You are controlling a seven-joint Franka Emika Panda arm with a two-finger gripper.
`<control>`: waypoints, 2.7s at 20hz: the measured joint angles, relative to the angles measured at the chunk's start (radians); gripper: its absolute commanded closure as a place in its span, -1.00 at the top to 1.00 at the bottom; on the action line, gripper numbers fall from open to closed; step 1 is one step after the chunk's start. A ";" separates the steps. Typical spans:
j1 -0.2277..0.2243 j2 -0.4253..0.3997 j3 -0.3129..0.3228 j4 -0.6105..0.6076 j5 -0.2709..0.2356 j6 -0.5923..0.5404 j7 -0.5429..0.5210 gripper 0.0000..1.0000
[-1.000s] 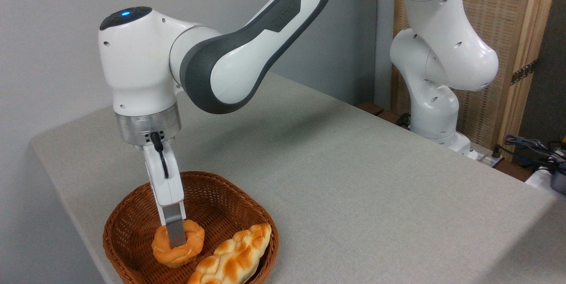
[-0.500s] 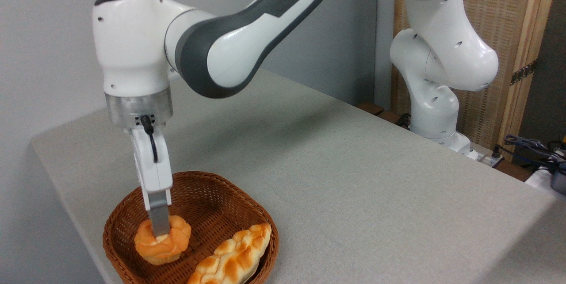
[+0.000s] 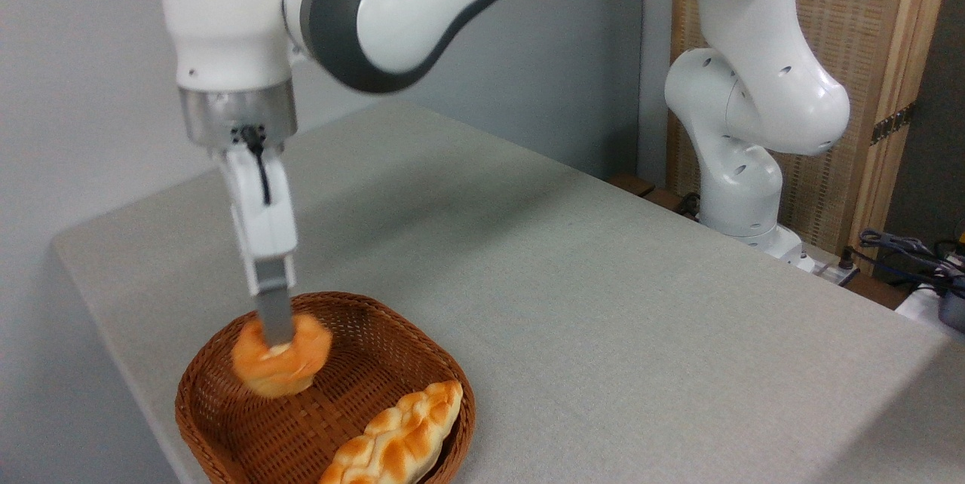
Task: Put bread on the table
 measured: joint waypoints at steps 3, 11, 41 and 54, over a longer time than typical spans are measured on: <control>0.000 -0.072 0.000 -0.026 0.000 -0.130 0.009 -1.00; -0.001 -0.294 0.000 -0.263 0.000 -0.198 0.067 -1.00; -0.117 -0.366 -0.002 -0.420 -0.083 -0.187 -0.153 1.00; -0.107 -0.321 0.127 -0.135 -0.092 -0.306 -0.230 1.00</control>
